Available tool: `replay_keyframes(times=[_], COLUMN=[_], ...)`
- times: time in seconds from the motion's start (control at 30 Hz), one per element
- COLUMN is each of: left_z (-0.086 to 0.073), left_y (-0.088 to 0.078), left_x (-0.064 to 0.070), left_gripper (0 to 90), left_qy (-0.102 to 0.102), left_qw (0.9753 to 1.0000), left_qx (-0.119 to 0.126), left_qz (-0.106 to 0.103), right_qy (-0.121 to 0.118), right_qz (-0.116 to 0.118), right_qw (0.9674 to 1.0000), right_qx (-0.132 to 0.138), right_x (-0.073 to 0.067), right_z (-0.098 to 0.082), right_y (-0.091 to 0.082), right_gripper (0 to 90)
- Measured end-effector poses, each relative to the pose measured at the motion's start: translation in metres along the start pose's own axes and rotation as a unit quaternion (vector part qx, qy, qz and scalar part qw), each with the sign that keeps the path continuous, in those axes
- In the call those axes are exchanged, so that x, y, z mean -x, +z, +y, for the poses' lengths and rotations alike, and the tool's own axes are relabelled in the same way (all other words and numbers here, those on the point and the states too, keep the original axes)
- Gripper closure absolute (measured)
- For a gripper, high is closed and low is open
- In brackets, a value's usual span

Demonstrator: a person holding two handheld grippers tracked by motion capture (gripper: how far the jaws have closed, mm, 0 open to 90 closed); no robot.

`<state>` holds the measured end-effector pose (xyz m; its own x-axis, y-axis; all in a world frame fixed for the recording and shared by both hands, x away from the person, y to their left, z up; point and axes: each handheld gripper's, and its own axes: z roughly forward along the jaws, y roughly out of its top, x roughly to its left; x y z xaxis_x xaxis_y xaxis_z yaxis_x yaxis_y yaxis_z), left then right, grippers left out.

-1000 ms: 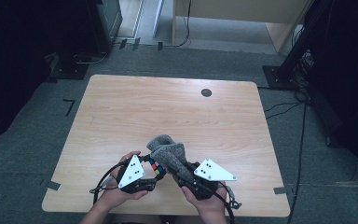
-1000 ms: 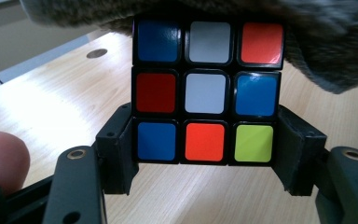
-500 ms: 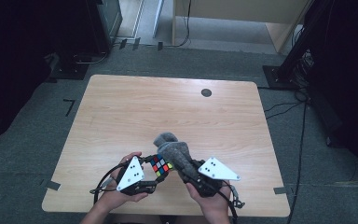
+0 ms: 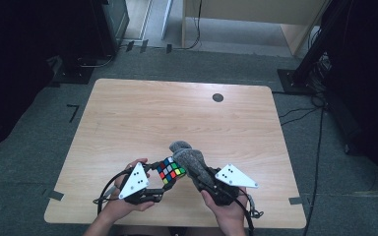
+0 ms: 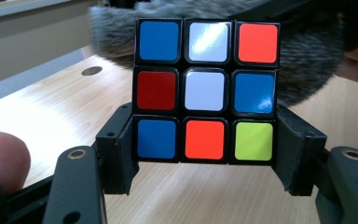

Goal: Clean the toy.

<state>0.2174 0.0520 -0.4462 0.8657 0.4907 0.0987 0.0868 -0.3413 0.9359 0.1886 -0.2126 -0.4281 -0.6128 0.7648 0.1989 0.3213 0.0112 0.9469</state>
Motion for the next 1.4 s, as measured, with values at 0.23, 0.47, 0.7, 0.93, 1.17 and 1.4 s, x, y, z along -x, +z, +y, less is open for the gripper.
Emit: replay_keyframes(times=[0.23,0.47,0.7,0.93,1.17,1.4], left_z=[-0.003,-0.002,0.001,-0.003,0.004,-0.001], left_y=[0.009,0.002,0.002,0.005,-0.001,0.007], left_x=[0.01,0.0,0.006,0.001,0.003,0.007], left_gripper=[34.7,34.7,34.7,34.7,34.7,34.8], left_qy=[0.032,0.004,0.006,0.003,-0.001,0.007], left_qw=[0.9988,0.9998,1.0,0.9997,1.0,0.9998], left_qx=[-0.034,-0.013,0.0,-0.022,0.009,-0.013], left_qz=[0.015,0.011,-0.007,0.014,0.0,0.013], right_qy=[-0.048,-0.006,-0.021,-0.048,-0.02,-0.049], right_qz=[0.025,0.02,0.028,0.042,0.01,0.046], right_qw=[0.9985,0.9998,0.9993,0.9979,0.9997,0.9977], right_qx=[0.007,0.003,0.014,0.01,0.007,0.009], right_x=[-0.022,-0.006,-0.011,-0.021,-0.006,-0.024], right_z=[0.004,0.001,0.005,0.008,0.006,0.01], right_y=[0.005,0.001,0.0,-0.001,-0.002,-0.001], right_gripper=[68.4,68.5,68.3,68.4,68.4,68.2])
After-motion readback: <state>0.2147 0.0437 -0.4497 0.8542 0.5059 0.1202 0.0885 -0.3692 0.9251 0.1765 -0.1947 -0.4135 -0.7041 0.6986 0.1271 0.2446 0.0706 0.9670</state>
